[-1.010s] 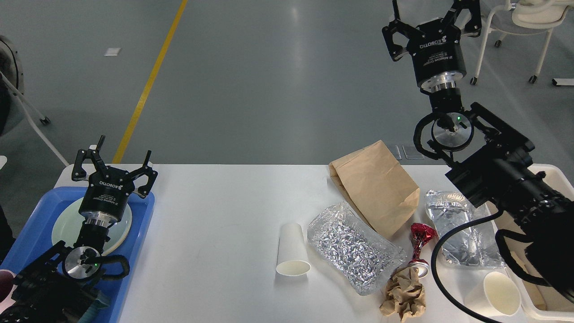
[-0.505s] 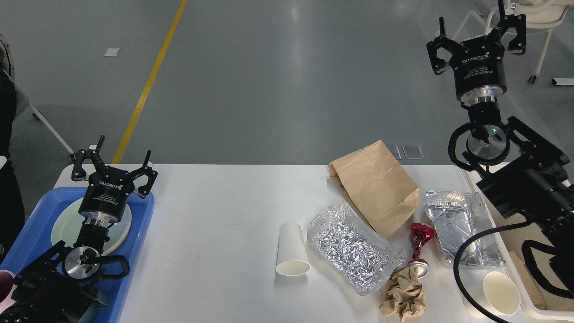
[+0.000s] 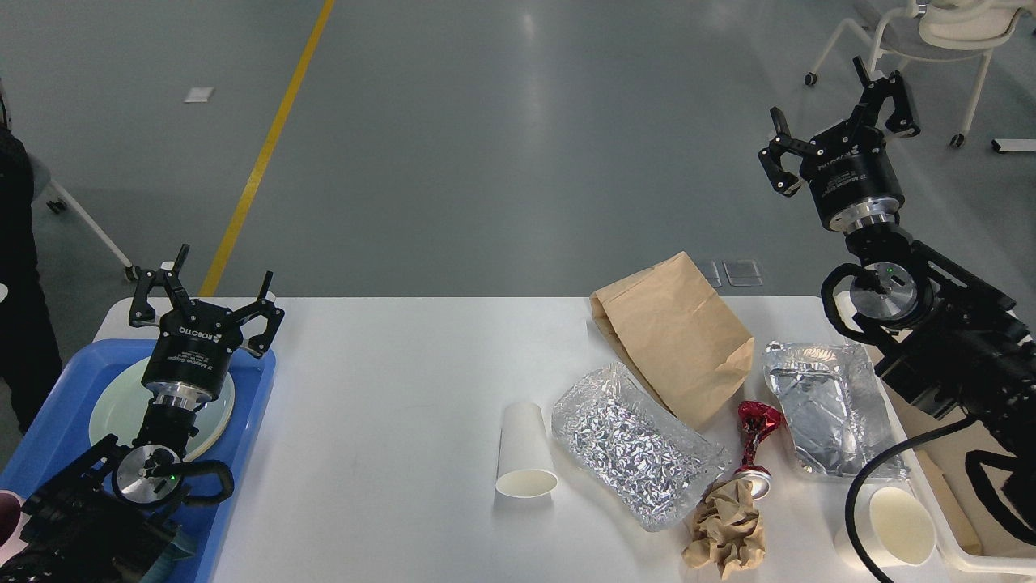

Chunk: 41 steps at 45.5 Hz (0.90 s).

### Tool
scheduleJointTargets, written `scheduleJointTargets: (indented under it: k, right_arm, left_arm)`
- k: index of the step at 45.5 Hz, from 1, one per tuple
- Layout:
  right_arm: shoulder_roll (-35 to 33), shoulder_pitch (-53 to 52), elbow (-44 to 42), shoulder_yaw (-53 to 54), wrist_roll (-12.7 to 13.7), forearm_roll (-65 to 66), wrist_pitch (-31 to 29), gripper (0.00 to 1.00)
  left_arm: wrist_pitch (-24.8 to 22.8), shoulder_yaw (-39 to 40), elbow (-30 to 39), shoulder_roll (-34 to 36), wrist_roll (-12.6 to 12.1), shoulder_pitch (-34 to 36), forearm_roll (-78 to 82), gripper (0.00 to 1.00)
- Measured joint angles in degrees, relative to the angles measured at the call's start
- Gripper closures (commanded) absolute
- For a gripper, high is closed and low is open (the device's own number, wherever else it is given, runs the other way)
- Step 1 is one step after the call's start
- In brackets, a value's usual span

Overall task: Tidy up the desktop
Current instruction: 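Raise the right gripper and move it over the brown paper bag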

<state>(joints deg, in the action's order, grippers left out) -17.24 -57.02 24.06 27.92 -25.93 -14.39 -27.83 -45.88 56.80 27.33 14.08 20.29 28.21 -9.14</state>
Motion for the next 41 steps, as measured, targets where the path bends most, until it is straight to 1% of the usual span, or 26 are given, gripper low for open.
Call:
scheduleJointTargets:
  k: [4,7,11,15,19,23,27,30,33,37,41]
  right_arm:
    - [-0.8,-4.6,0.6,-8.4,7.0,0.3,0.0,0.0]
    - [-2.2,-8.9,1.3,-16.0,11.0,1.5,-0.1,0.0]
    - [-5.3,-16.7,5.3,-28.4,13.2,6.2,-0.1,0.0]
    - [-7.2,-26.6,12.0,-42.6,13.8,12.8,0.0,0.0]
    - [-6.8,-37.0,18.6,-57.8,13.9,18.5,0.0,0.0]
    - [-2.5,-48.1,27.4,-74.6,13.9,22.5,0.0,0.0]
    - [2.2,-58.3,37.1,-87.6,13.6,23.8,-0.3,0.0]
    - [5.3,-64.8,45.2,-94.2,13.3,24.1,-0.9,0.0]
    - [7.0,-70.2,53.2,-98.4,13.1,24.1,-2.4,0.0]
    - [8.1,-77.8,64.5,-103.4,13.0,23.9,-5.3,0.0]
    - [8.4,-83.3,72.3,-106.9,13.0,23.4,-7.8,0.0]
  left_arm:
    - [0.0,0.0,0.0,0.0,0.0,0.0,0.0,0.0]
    - [0.0,0.0,0.0,0.0,0.0,0.0,0.0,0.0]
    - [0.0,0.0,0.0,0.0,0.0,0.0,0.0,0.0]
    - [0.0,0.0,0.0,0.0,0.0,0.0,0.0,0.0]
    - [0.0,0.0,0.0,0.0,0.0,0.0,0.0,0.0]
    - [0.0,0.0,0.0,0.0,0.0,0.0,0.0,0.0]
    - [0.0,0.0,0.0,0.0,0.0,0.0,0.0,0.0]
    - [0.0,0.0,0.0,0.0,0.0,0.0,0.0,0.0]
    - [0.0,0.0,0.0,0.0,0.0,0.0,0.0,0.0]
    - [0.0,0.0,0.0,0.0,0.0,0.0,0.0,0.0]
    - [0.0,0.1,0.0,0.0,0.0,0.0,0.0,0.0]
